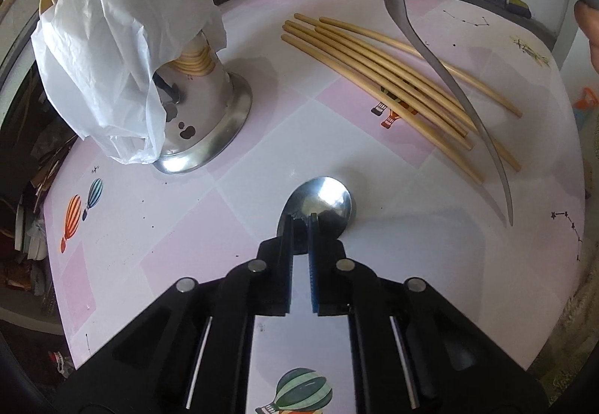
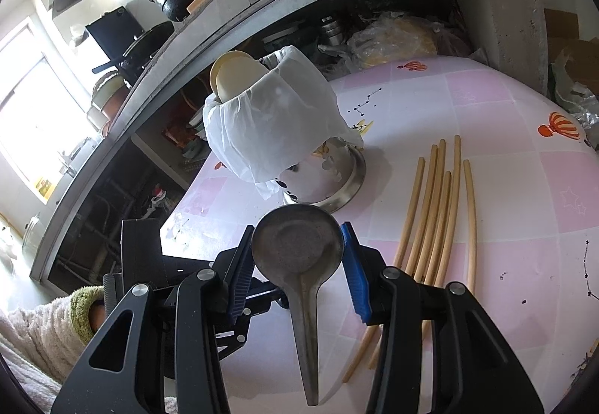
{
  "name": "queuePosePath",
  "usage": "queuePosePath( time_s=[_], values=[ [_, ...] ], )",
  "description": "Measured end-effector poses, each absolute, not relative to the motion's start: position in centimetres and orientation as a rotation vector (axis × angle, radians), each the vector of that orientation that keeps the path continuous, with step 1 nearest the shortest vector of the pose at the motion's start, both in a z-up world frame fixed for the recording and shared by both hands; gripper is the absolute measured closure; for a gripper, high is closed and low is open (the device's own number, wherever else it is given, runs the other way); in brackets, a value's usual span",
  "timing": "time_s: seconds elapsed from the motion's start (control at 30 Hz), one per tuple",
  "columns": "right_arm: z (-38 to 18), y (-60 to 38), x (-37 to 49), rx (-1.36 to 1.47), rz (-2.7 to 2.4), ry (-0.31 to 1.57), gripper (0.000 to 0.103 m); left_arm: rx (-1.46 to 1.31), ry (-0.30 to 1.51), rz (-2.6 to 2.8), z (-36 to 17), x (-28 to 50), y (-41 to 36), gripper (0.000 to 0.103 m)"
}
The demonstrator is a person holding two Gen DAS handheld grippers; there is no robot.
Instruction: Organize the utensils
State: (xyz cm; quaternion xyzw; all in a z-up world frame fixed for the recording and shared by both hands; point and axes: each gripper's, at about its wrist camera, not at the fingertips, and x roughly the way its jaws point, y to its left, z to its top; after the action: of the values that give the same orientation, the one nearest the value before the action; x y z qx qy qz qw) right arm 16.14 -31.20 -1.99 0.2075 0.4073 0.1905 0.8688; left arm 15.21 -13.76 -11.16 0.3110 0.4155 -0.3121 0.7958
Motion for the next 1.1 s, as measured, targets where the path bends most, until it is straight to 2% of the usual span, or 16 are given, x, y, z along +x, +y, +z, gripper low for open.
queuePosePath(
  time_s=[0.1, 0.33, 0.9, 1.0, 1.1],
  values=[
    [-1.8, -31.3, 16.0, 0.436, 0.399, 0.848, 0.059, 0.64, 0.898, -0.628, -11.3, 15.1, -13.6, 0.103],
    [-1.6, -31.3, 15.8, 0.436, 0.402, 0.841, 0.059, 0.509, 0.944, -0.521, -11.0, 15.5, -11.6, 0.103],
    [-1.7, -31.3, 15.9, 0.443, 0.402, 0.847, 0.059, -0.123, 1.08, -0.388, -10.4, 20.3, -1.4, 0.103],
    [-1.8, -31.3, 16.0, 0.441, 0.401, 0.852, 0.059, -0.132, 1.067, -0.418, -10.1, 19.9, -1.7, 0.103],
    [-1.8, -31.2, 16.0, 0.441, 0.401, 0.849, 0.059, -0.026, 1.025, -0.441, -9.3, 19.9, -2.7, 0.103]
  ],
)
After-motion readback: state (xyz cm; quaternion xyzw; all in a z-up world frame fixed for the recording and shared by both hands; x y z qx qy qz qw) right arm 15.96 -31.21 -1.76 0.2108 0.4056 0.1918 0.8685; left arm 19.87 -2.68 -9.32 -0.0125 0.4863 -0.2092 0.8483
